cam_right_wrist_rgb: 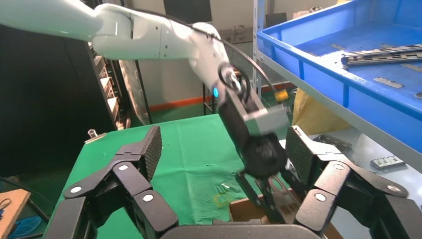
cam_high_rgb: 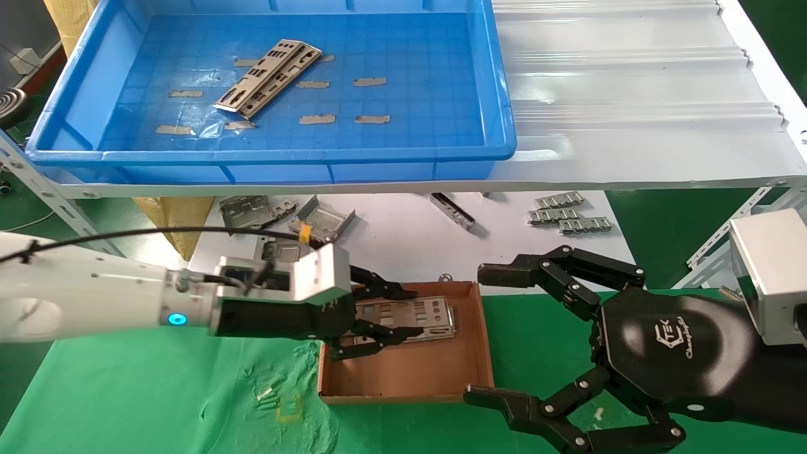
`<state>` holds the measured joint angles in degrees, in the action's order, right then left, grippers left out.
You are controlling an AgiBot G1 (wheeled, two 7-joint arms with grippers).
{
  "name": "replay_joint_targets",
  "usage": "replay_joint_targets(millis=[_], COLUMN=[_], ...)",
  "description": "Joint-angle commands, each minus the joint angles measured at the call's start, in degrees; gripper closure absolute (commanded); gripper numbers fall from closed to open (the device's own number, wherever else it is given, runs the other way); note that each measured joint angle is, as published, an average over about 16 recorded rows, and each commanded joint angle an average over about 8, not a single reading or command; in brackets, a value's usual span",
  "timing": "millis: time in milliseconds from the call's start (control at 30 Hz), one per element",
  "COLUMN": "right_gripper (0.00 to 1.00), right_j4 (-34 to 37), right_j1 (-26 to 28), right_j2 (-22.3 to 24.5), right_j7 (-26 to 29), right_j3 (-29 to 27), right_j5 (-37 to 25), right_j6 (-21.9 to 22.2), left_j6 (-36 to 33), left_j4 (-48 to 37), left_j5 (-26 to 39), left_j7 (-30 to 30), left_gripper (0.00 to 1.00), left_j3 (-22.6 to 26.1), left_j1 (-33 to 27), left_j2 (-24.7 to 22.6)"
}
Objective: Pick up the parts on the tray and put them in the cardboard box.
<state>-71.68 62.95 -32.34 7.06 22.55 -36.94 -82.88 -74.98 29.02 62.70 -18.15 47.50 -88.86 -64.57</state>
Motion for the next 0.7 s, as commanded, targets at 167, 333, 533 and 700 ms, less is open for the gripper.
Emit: replay_joint_targets(millis=[167, 333, 533, 700], right_gripper=[0.00, 0.00, 0.00, 0.00], right_j4=[0.0, 0.0, 0.0, 0.0], right_j1=[0.0, 0.0, 0.0, 0.0], right_j2=[0.0, 0.0, 0.0, 0.0], right_j7=[0.0, 0.0, 0.0, 0.0], right_j3=[0.0, 0.0, 0.0, 0.0], right_j5=[0.0, 0.0, 0.0, 0.0], right_j6=[0.0, 0.0, 0.0, 0.0], left_j6=[4.0, 4.7, 4.3, 4.0], left_j4=[-6.0, -10.6, -15.5, -18.4], left_j5=[2.1, 2.8, 2.2, 1.8], left_j7=[-5.4, -8.8, -11.0, -12.9], left_gripper=[0.86, 0.24, 0.00, 0.00], left_j3=[1.0, 1.3, 0.9, 0.6], left_j1=[1.0, 0.6, 0.3, 0.1], left_j2=[-4.7, -7.6, -9.4, -10.4])
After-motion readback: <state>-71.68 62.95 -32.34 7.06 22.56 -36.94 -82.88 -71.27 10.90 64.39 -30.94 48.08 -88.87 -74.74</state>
